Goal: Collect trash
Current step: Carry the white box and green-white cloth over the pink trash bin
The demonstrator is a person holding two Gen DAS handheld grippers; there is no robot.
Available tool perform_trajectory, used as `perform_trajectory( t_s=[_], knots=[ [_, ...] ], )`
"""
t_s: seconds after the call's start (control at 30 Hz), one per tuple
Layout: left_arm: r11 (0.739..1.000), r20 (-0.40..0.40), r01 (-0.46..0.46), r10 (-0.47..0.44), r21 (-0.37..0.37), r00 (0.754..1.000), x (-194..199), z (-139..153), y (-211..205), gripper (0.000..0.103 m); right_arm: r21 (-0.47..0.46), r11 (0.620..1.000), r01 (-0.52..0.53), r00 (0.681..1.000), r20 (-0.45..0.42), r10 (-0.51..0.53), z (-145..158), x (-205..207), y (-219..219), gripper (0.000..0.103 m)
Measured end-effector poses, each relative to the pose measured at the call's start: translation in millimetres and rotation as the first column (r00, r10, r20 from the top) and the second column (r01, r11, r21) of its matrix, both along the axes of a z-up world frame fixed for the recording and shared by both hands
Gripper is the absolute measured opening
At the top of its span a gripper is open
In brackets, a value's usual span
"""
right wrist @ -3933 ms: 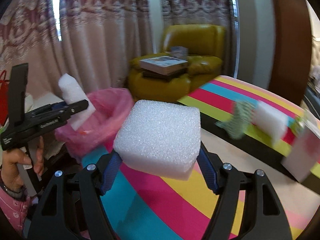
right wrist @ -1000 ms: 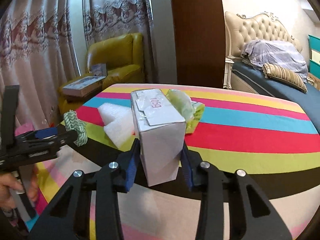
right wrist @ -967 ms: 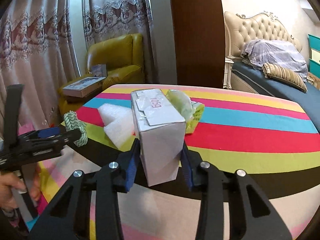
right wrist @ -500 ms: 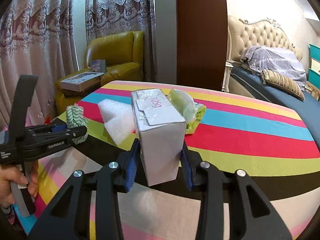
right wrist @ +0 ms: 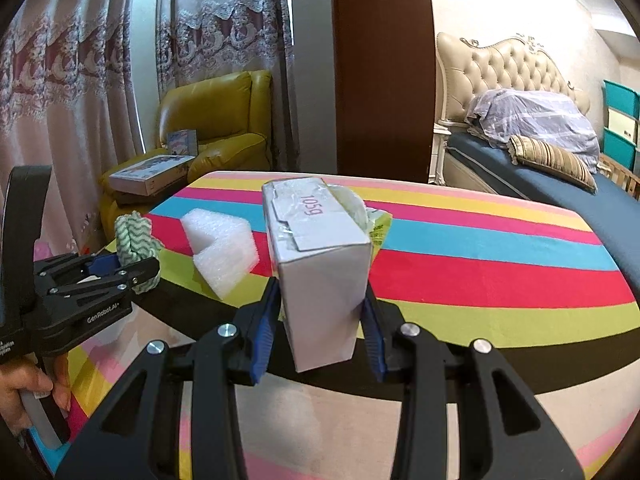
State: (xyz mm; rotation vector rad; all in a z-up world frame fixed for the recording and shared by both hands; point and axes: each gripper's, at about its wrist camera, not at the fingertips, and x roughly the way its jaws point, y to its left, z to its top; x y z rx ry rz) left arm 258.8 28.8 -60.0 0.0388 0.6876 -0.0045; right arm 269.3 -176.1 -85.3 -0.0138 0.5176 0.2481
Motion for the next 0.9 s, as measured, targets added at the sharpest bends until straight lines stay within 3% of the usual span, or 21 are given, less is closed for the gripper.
perform_trajectory(
  t_s=[0.6,0.9],
  knots=[
    [1.0,0.09,0.014,-0.011,-0.026,0.996,-27,3,2,0.031,0.018,0.999,0.044,0.996,0.078,-0.046,1,-19,-5,0.038],
    [0.997,0.096,0.065,-0.061,-0.041,0.993,-50,6,-7,0.031,0.148,0.987,0.065,0.997,0.03,-0.07,-2,-23,-27,0.038]
  ],
)
